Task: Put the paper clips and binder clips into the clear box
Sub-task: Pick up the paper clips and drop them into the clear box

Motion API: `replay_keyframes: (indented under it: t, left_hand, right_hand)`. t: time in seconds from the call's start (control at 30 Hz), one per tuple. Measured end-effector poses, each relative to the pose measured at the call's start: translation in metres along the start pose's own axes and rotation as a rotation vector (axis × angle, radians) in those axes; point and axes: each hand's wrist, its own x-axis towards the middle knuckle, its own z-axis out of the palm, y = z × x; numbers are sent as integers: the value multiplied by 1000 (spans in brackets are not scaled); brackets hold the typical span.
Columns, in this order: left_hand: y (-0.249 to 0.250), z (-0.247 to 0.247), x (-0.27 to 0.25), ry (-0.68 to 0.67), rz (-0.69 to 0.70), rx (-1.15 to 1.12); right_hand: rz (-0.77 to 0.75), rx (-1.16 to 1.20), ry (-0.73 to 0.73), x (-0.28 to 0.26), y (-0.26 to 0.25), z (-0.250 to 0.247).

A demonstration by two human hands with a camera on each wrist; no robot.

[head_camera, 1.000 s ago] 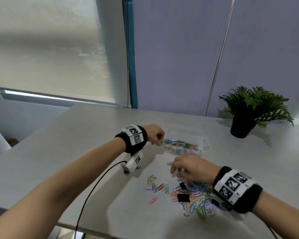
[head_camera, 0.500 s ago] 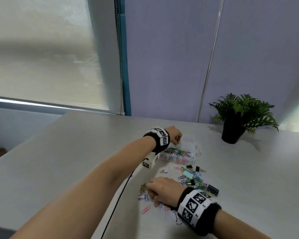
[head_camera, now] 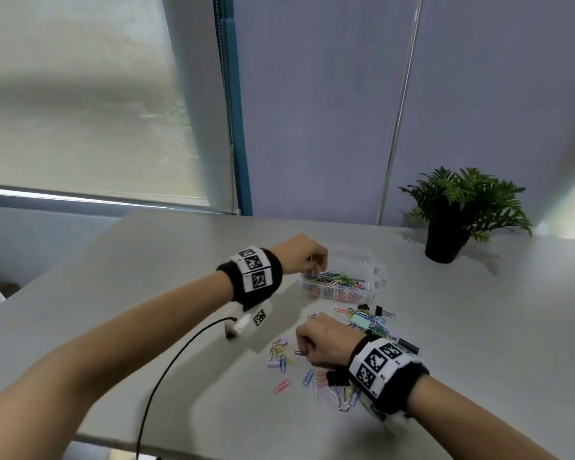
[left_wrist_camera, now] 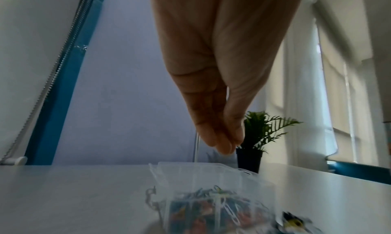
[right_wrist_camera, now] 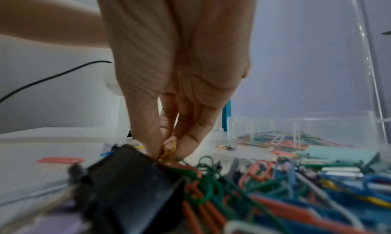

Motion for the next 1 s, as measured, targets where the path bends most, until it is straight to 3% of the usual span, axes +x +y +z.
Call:
replay_keyframes:
  t: [0.2,0.37,0.63,0.73,0.87,1.0]
  left_hand:
    - [-5,40,-75,-178,-56,61]
    - [-11,75,-106,-191,-176,156]
    - [-24,65,-113,-210,-242,131]
    - [-13,66,-107,-191,-234,125]
    - [8,75,-93,-280,-293,147]
    - [13,82,-86,-248,-343,156]
  right_hand:
    - [-2,-5,-15,4,2,-6]
    - [34,-13,14,9,6,-4]
    - [64,-65,-35,17,9,0]
    - [57,-74,-32,17,9,1]
    - [30,-89,-24,14,9,0]
    - [7,-53,-7,9,11,-1]
